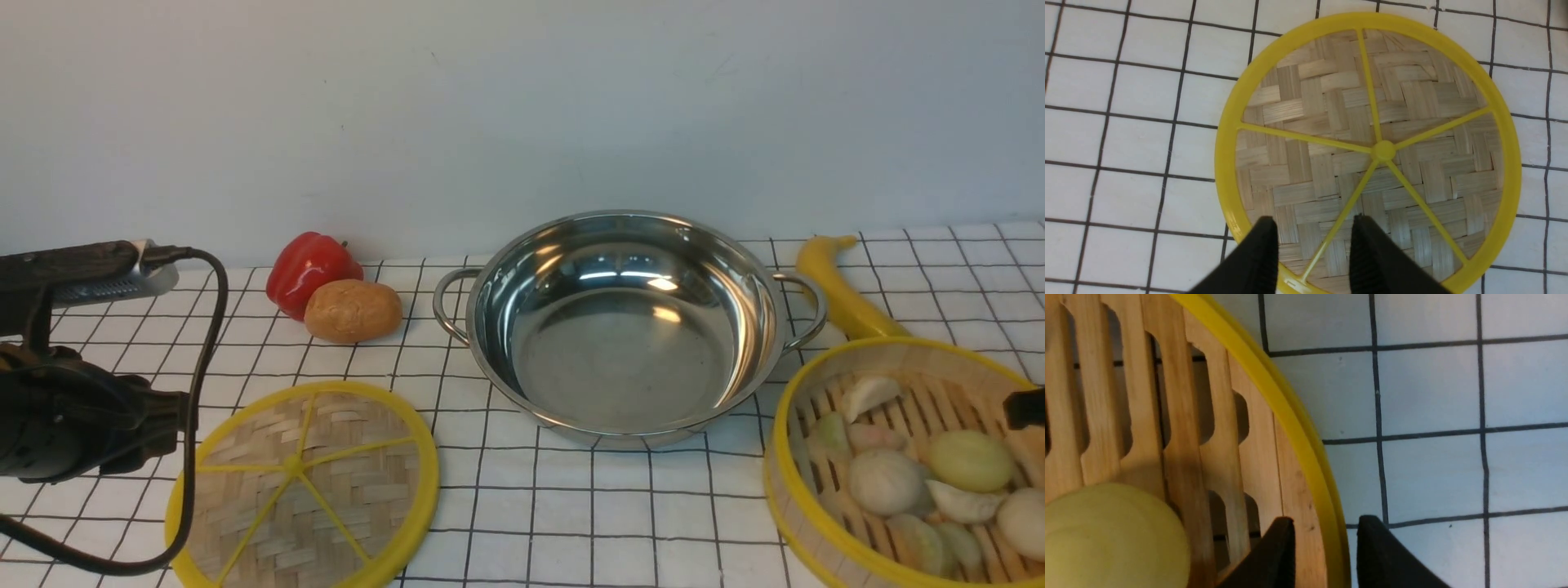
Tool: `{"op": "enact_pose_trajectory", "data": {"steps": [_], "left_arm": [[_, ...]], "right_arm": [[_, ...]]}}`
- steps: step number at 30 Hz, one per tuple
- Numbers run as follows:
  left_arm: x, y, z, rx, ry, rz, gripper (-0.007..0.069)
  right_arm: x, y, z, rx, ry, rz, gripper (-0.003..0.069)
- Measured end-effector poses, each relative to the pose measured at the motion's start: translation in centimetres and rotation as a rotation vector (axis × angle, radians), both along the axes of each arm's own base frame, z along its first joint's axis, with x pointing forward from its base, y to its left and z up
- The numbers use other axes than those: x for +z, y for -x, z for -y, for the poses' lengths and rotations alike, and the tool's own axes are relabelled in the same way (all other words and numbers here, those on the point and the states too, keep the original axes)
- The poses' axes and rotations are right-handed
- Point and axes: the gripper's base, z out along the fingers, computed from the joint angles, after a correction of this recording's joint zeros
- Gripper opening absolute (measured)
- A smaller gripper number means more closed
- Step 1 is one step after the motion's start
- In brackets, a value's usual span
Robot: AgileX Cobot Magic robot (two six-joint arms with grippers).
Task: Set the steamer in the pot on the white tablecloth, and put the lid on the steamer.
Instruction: 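Reach for and grasp the rim of the bamboo steamer holding the buns with the right gripper, then place the bamboo steamer basket of food into the steel pot with the right gripper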
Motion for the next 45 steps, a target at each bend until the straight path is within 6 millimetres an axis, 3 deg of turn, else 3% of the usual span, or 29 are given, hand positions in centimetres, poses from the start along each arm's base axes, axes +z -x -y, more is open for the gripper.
{"op": "enact_pose_trajectory", "data": {"steps": [5, 7, 9, 21, 34, 41, 45], "left_arm": [[0.0, 0.0, 0.0, 0.000, 0.000, 0.000, 0.0243], [0.0, 0.0, 0.0, 0.000, 0.000, 0.000, 0.0243], [0.0, 0.0, 0.0, 0.000, 0.000, 0.000, 0.0243], [0.0, 0.0, 0.0, 0.000, -0.001, 0.000, 0.0243], [0.0, 0.0, 0.0, -0.004, -0.005, 0.000, 0.0243], [0.0, 0.0, 0.0, -0.029, -0.020, 0.002, 0.0243], [0.0, 0.0, 0.0, -0.033, -0.023, 0.002, 0.0243]], "right_arm": [[-1.3, -0.3, 0.1, 0.007, 0.010, -0.037, 0.0167], [-1.2, -0.4, 0.2, 0.011, 0.017, -0.034, 0.0081], [-1.2, -0.4, 0.2, 0.018, 0.021, -0.035, 0.0053], [-0.8, 0.3, 0.4, -0.006, 0.037, -0.089, 0.0054], [5.0, 3.6, 0.1, 0.004, 0.049, -0.122, 0.0055], [8.2, 3.4, -1.0, 0.038, -0.066, -0.077, 0.0055], [10.4, 2.3, -2.0, 0.066, -0.177, 0.000, 0.0055]]}}
